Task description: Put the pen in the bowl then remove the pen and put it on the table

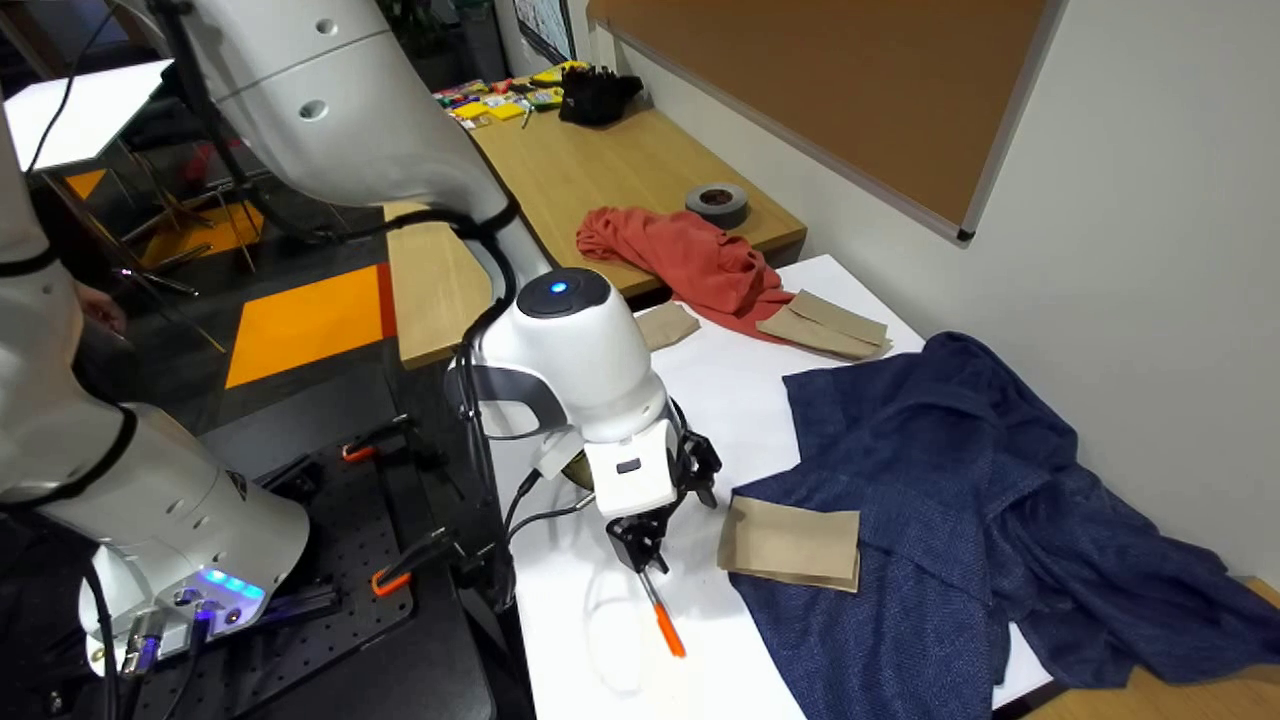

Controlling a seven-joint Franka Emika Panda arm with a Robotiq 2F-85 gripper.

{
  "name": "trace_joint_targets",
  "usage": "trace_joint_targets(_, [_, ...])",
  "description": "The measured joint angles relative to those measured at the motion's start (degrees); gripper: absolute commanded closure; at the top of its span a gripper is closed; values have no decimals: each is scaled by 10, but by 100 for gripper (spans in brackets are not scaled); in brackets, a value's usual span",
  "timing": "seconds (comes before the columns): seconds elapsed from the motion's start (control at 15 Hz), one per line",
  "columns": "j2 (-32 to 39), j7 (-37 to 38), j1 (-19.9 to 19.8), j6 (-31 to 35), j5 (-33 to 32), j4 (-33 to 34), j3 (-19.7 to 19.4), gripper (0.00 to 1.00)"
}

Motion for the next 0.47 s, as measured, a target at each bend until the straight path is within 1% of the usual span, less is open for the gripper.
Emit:
trace_joint_targets(0.27, [-66, -19, -5, 0, 0, -46, 9, 0])
trace_joint_targets(0.47, [-94, -27, -9, -1, -1, -65, 16, 0])
